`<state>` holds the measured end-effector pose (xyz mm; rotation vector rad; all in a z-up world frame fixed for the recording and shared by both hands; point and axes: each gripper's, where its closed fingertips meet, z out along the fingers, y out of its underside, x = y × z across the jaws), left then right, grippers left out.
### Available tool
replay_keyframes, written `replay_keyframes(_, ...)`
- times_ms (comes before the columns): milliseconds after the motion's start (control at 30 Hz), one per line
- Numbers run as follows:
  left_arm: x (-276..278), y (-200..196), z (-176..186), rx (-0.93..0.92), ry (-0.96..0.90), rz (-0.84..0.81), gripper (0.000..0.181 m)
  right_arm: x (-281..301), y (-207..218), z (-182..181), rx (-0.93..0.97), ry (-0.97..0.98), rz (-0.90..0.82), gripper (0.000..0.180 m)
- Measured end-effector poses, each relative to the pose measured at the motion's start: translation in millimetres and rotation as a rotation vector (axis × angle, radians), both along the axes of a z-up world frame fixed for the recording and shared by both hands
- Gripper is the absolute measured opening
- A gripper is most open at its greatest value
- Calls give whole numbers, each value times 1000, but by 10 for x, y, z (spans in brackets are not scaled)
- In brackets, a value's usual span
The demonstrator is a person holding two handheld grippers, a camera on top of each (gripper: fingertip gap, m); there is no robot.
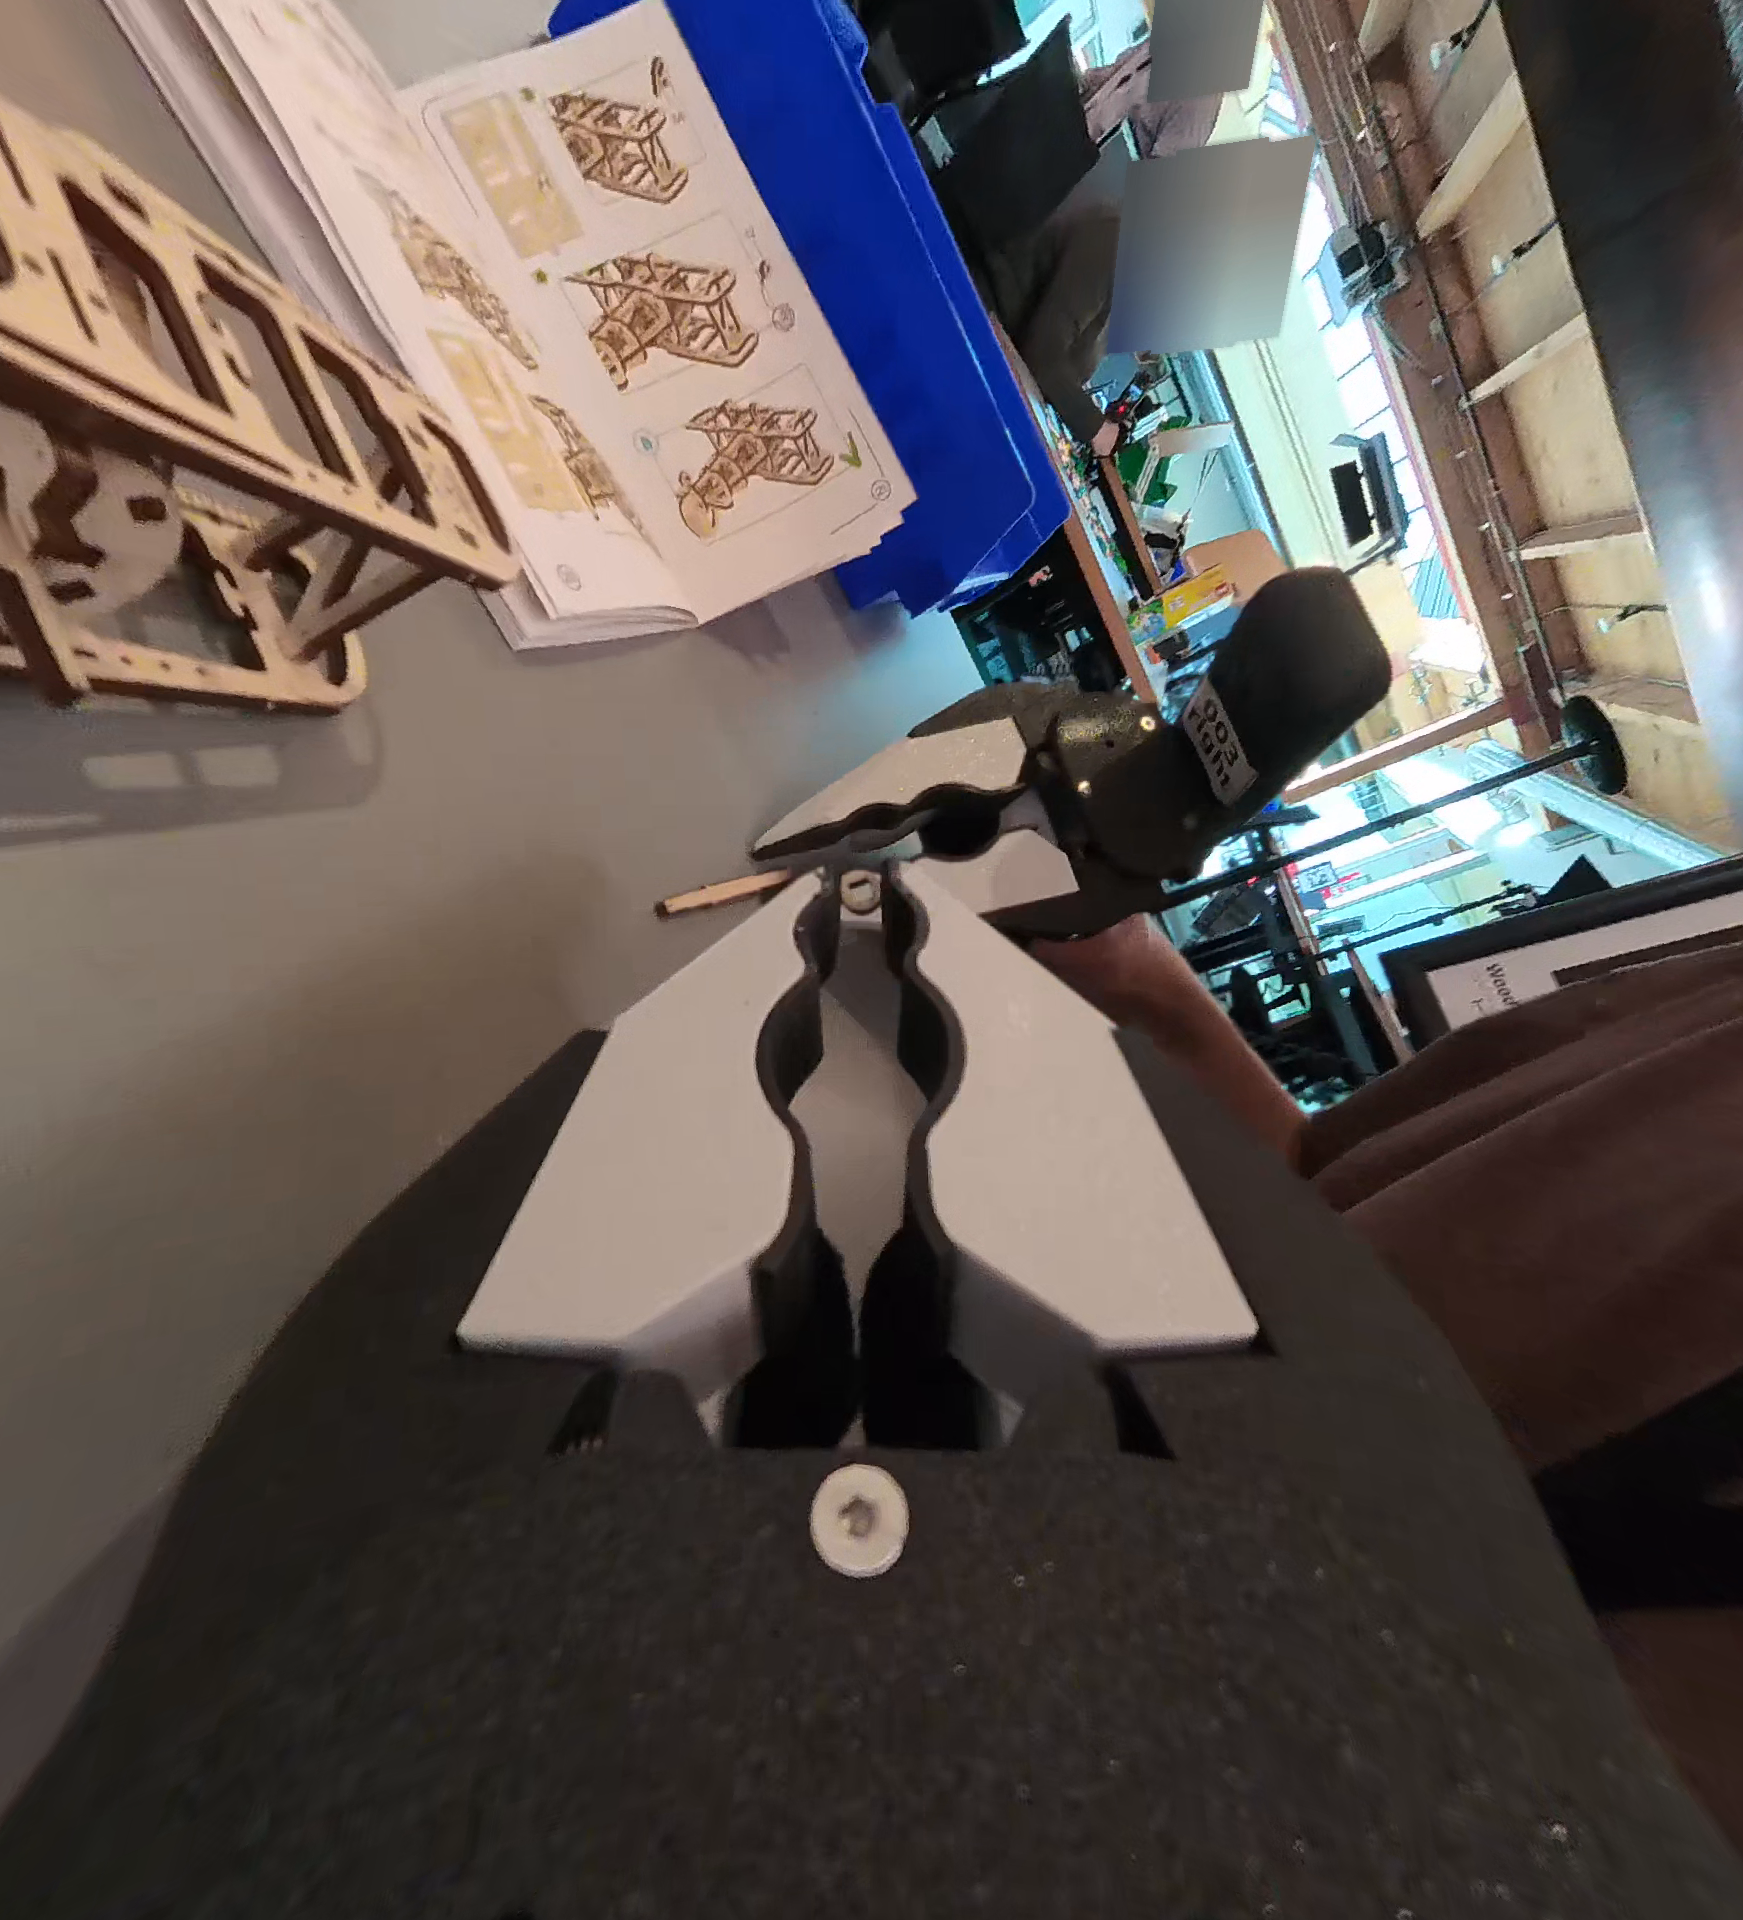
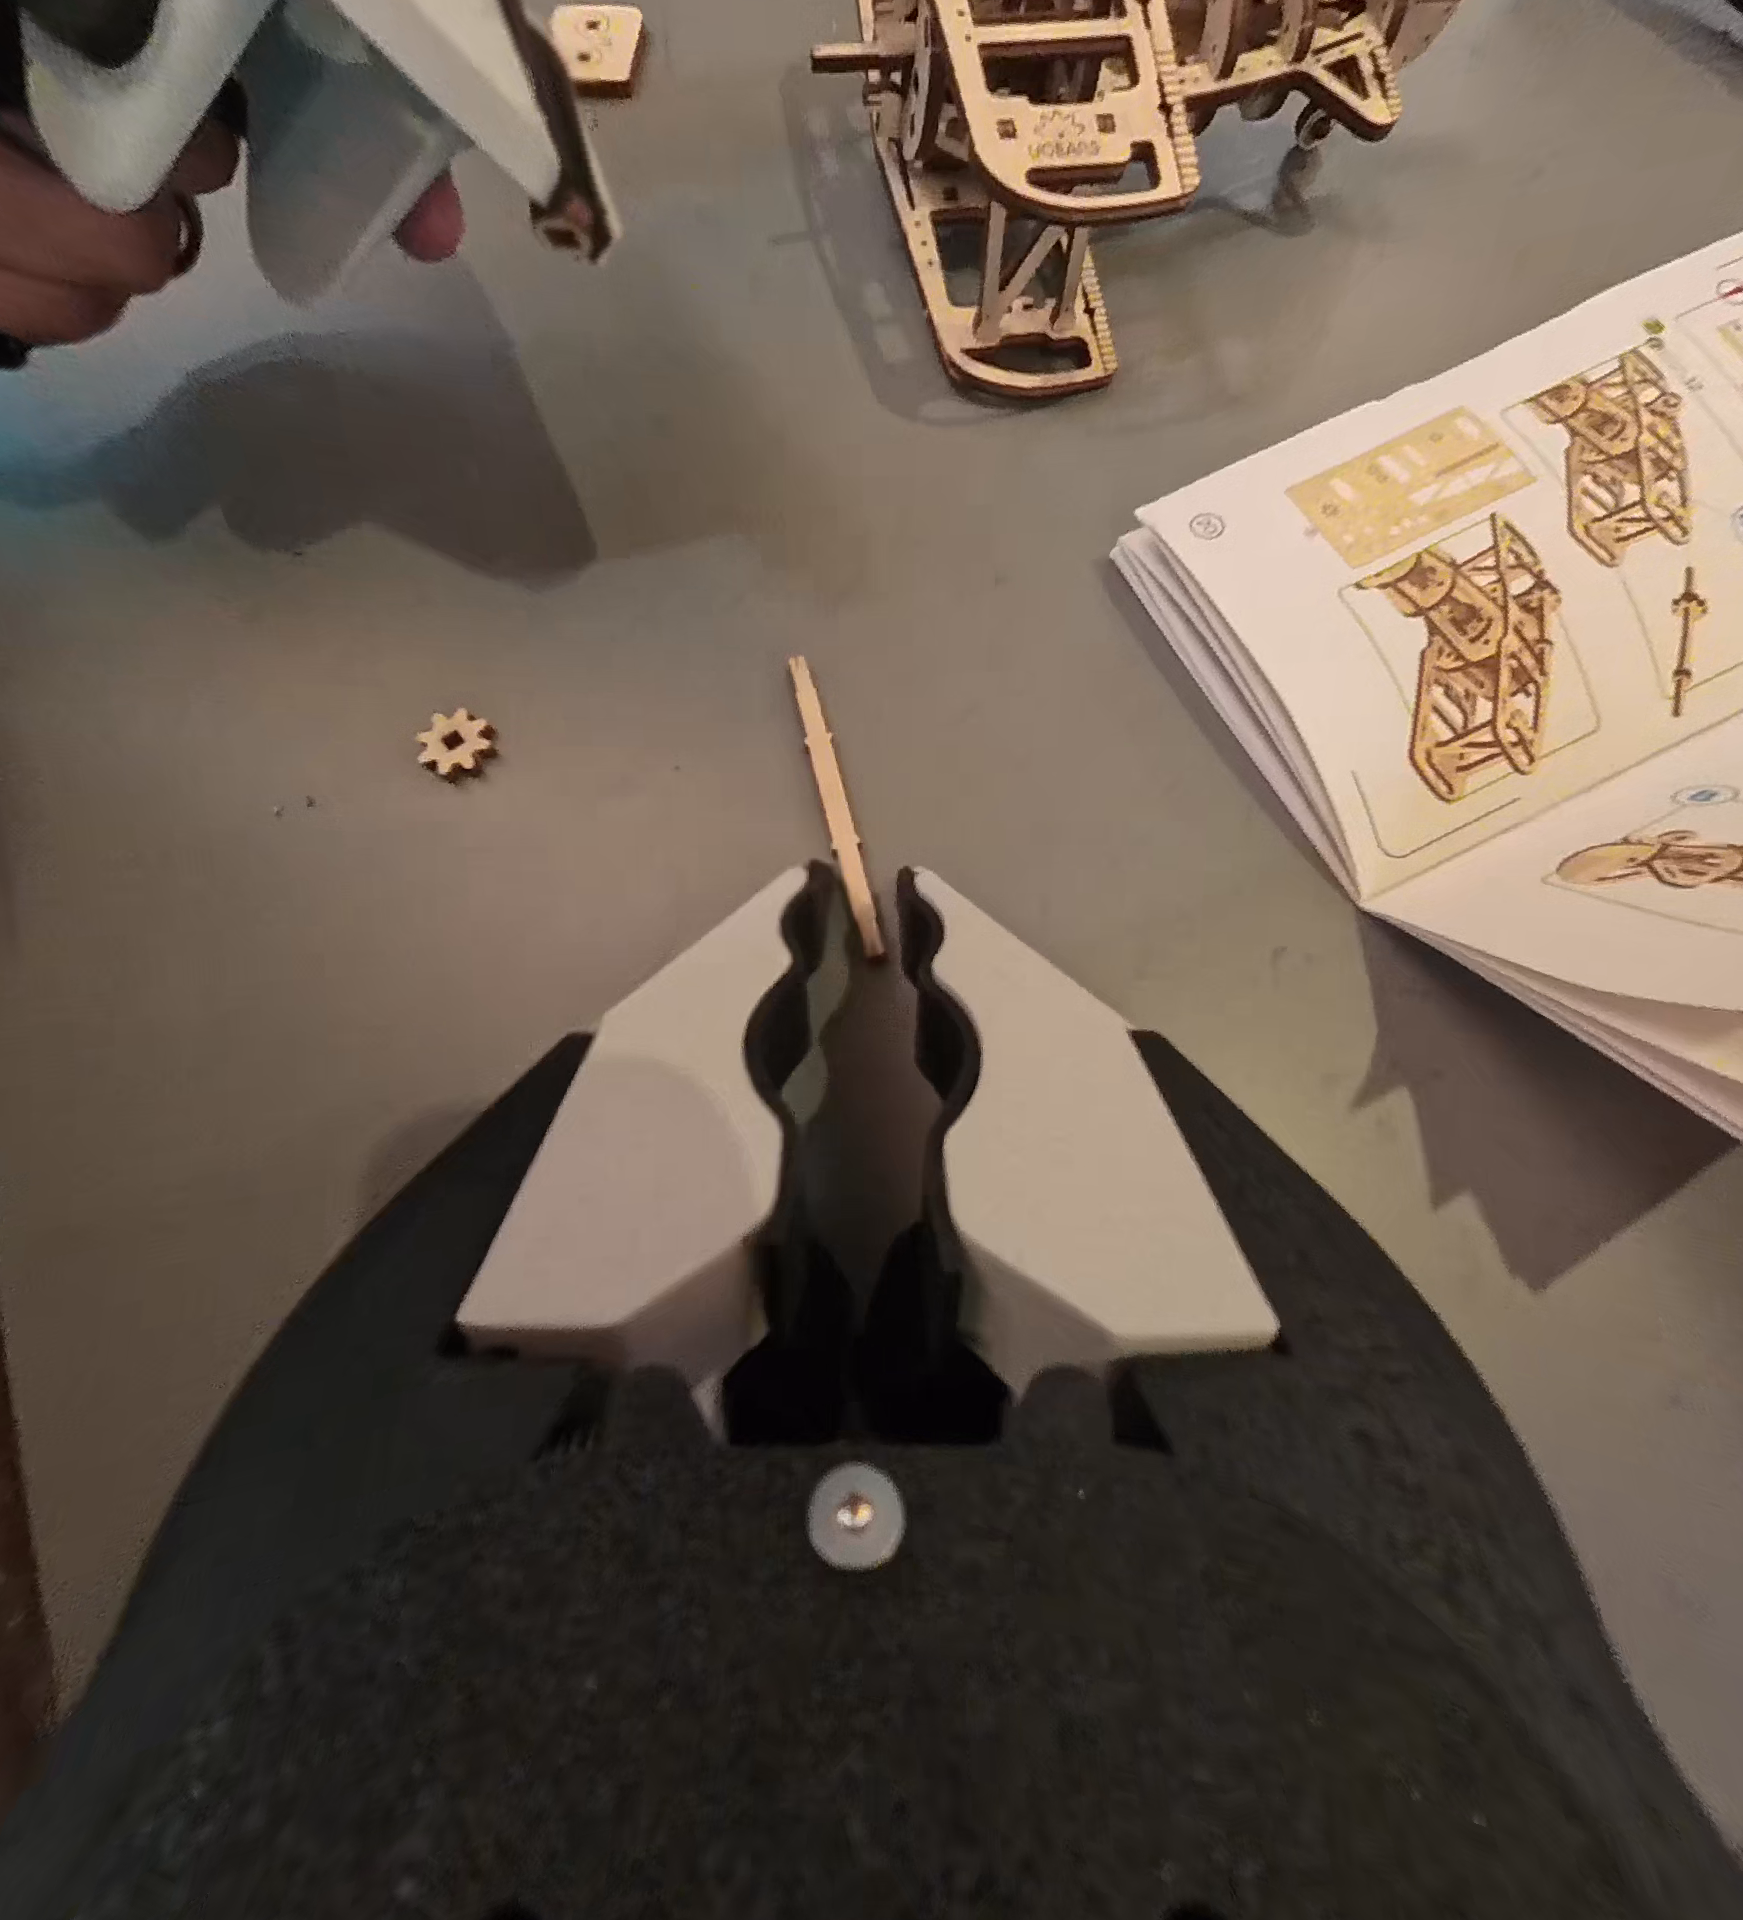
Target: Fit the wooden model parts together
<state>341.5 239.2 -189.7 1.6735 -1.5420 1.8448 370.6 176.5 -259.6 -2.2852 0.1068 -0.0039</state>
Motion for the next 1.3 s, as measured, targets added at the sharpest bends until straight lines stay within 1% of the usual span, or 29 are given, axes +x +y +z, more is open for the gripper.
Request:
replay_keyframes(67,-7,-33,-21,-31,13,7,5,5,1,-3,-2,-5,0,3)
replay_keyframes(133,-21,-80,-18,-84,28,3,5,19,0,-4,-5,-23,-13,2)
replay_keyframes(200,-4,-71,143,-255,35,19,5,2,7,11,-5,-31,-26,2)
replay_keyframes(233,10,-35,247,-348,26,35,5,-53,25,74,15,-14,-12,2)
replay_keyframes(300,18,48,417,-499,11,49,4,-165,66,383,103,19,5,1)
replay_keyframes(400,-18,92,538,-586,-1,46,5,-370,87,945,220,92,23,2)
replay_keyframes(433,-44,73,567,-590,-5,36,5,-441,87,1063,226,104,30,2)
replay_keyframes(500,-106,0,597,-567,-7,3,4,-554,83,1176,192,93,47,1)
replay_keyframes(567,-157,-36,667,-569,-24,-14,5,-628,80,1217,151,67,59,2)
replay_keyframes(667,-197,-87,653,-526,-14,-27,4,-680,89,1268,139,32,69,2)
replay_keyframes(867,-233,-118,642,-501,1,-29,5,-661,80,1232,102,4,47,2)
replay_keyframes(1033,-231,-124,599,-471,10,-22,3,-698,83,1183,71,-17,62,2)
replay_keyframes(1300,-238,-219,447,-431,74,-40,3,-678,63,1095,10,-91,63,2)
